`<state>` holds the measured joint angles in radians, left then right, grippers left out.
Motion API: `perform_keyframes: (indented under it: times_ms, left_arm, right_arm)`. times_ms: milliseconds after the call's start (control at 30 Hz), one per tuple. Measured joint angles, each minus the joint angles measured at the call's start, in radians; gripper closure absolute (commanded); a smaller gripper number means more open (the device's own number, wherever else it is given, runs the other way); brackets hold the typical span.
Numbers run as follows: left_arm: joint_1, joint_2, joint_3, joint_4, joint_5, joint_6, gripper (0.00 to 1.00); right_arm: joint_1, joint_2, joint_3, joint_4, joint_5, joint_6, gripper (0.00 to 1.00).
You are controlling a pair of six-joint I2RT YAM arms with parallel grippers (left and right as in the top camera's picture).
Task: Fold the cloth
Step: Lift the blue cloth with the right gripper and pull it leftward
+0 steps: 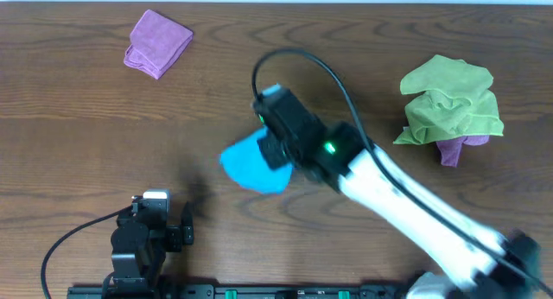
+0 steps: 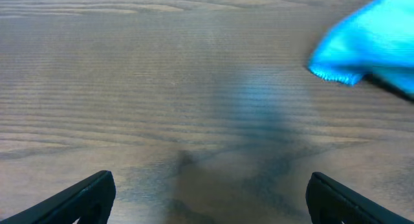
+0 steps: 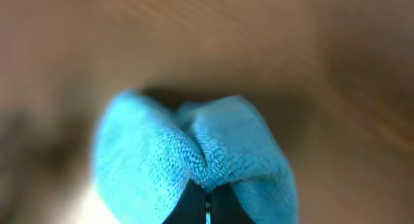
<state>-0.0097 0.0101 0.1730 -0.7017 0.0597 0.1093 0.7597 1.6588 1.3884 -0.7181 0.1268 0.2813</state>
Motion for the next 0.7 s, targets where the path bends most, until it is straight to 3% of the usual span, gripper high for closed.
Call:
perform_keyframes:
  times_ms: [100, 200, 300, 400, 533, 700]
  left_arm:
    - [0.000, 0.000, 0.000, 0.000, 0.000, 0.000, 0.05]
    - [0.000, 0.000, 0.000, 0.000, 0.000, 0.000, 0.05]
    - [0.000, 0.000, 0.000, 0.000, 0.000, 0.000, 0.05]
    - [0.000, 0.000, 0.000, 0.000, 0.000, 0.000, 0.05]
    - [0.000, 0.000, 0.000, 0.000, 0.000, 0.000, 0.05]
    - [0.000, 0.000, 0.000, 0.000, 0.000, 0.000, 0.05]
  right_arm:
    - [-0.103, 0.142, -0.001, 0.247, 0.039, -0.021, 0.77]
    - [-0.192, 0.222, -0.003, 0.438, 0.071, -0.022, 0.52]
    - [-0.254, 0.225, -0.002, 0.521, 0.090, -0.028, 0.44]
    - [-0.269, 0.193, 0.006, 0.489, 0.096, -0.024, 0.37]
    - [-0.264, 0.119, 0.013, 0.319, 0.051, -0.027, 0.32]
    - [-0.262, 0.094, 0.024, 0.122, -0.064, 0.026, 0.31]
